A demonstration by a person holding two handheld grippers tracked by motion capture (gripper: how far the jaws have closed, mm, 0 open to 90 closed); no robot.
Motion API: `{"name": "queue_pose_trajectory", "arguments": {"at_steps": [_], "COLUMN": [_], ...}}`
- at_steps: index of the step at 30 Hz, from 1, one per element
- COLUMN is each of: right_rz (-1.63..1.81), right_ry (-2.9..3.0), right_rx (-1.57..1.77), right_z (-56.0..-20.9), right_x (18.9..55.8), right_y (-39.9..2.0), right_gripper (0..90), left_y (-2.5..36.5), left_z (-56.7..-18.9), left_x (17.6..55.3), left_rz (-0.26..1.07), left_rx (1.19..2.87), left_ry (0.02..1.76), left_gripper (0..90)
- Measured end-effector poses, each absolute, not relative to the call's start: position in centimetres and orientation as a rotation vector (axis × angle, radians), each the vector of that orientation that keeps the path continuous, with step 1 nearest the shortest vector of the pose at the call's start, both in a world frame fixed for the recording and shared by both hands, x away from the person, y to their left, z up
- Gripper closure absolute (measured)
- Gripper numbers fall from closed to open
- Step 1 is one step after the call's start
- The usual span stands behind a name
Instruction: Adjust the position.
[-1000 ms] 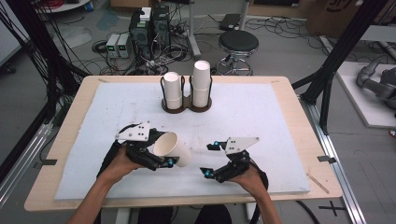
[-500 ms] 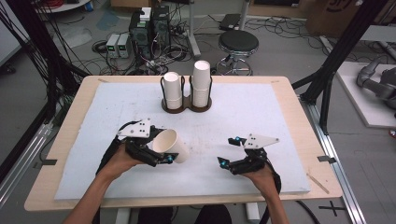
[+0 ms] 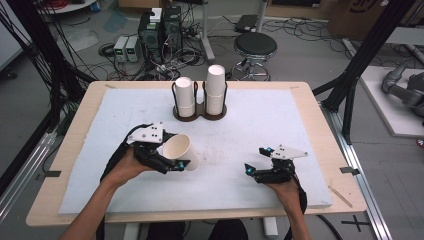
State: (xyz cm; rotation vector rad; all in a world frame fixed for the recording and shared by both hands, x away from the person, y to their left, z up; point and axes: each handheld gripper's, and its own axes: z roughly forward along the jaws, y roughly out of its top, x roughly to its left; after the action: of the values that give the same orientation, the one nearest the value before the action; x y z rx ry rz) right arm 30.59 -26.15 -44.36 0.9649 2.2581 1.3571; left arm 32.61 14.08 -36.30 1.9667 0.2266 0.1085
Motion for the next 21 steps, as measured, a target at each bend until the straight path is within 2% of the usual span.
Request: {"name": "queue_pose_trajectory", "arguments": {"at_steps": [21], "right_rz": [1.383], "right_ry": [2.233], "right_rx": [1.011], "right_z": [-45.03], "right_x": [30.65], "right_y": [-26.91], "right_gripper": [15.3], "left_y": [13.65], "left_z": [-36.44], "left_x": [32.93], "left_rz": [0.114], "left_rx": [2.031], "left_ry": [0.219], "left_gripper": [27.6]}}
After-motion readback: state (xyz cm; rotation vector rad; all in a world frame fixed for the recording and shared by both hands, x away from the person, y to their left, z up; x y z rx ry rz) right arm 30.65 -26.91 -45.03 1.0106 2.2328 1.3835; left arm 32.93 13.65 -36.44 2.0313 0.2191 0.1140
